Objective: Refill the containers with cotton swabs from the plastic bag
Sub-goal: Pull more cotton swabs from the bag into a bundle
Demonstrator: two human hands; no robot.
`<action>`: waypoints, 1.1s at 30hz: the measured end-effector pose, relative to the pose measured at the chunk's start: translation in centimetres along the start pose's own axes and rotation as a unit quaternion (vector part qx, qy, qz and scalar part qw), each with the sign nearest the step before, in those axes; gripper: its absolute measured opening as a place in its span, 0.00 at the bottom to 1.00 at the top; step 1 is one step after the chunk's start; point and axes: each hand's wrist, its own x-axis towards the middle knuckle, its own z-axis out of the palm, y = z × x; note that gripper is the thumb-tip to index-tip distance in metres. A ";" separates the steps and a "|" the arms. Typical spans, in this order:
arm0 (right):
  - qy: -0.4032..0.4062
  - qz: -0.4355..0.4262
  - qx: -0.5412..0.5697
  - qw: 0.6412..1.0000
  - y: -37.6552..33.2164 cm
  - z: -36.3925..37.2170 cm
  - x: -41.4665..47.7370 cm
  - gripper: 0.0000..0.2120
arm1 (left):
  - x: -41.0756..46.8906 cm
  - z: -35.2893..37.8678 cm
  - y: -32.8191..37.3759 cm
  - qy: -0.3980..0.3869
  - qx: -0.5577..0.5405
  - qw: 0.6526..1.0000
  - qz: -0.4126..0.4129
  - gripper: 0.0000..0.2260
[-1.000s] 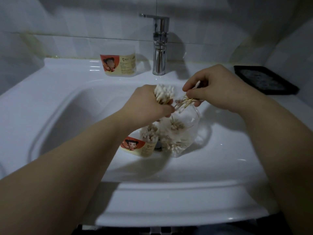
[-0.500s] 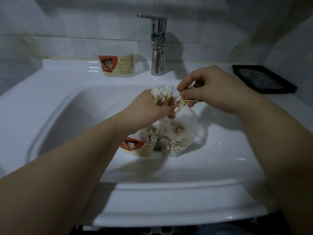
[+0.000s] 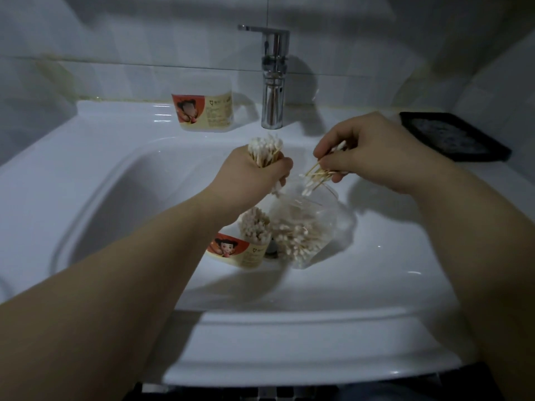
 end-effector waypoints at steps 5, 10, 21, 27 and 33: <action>-0.035 -0.020 -0.036 0.999 -0.5 1.3 -0.2 0.10 | -0.7 0.2 0.4 -0.055 -0.005 0.998 0.040 0.05; -0.040 -0.028 -0.056 0.997 -0.8 2.0 -0.1 0.14 | -1.2 0.4 0.5 -0.080 0.021 0.995 0.055 0.12; -0.066 0.014 0.026 0.997 -0.2 1.4 -0.2 0.25 | -0.8 0.4 0.0 -0.056 0.046 0.996 0.047 0.09; -0.083 0.020 0.018 0.996 -0.2 0.9 -0.2 0.27 | -0.7 0.5 -0.1 -0.077 0.009 0.996 0.054 0.11; -0.080 0.016 -0.022 0.996 -0.5 1.9 -0.3 0.26 | -0.6 0.4 -0.3 -0.093 -0.016 0.994 0.058 0.12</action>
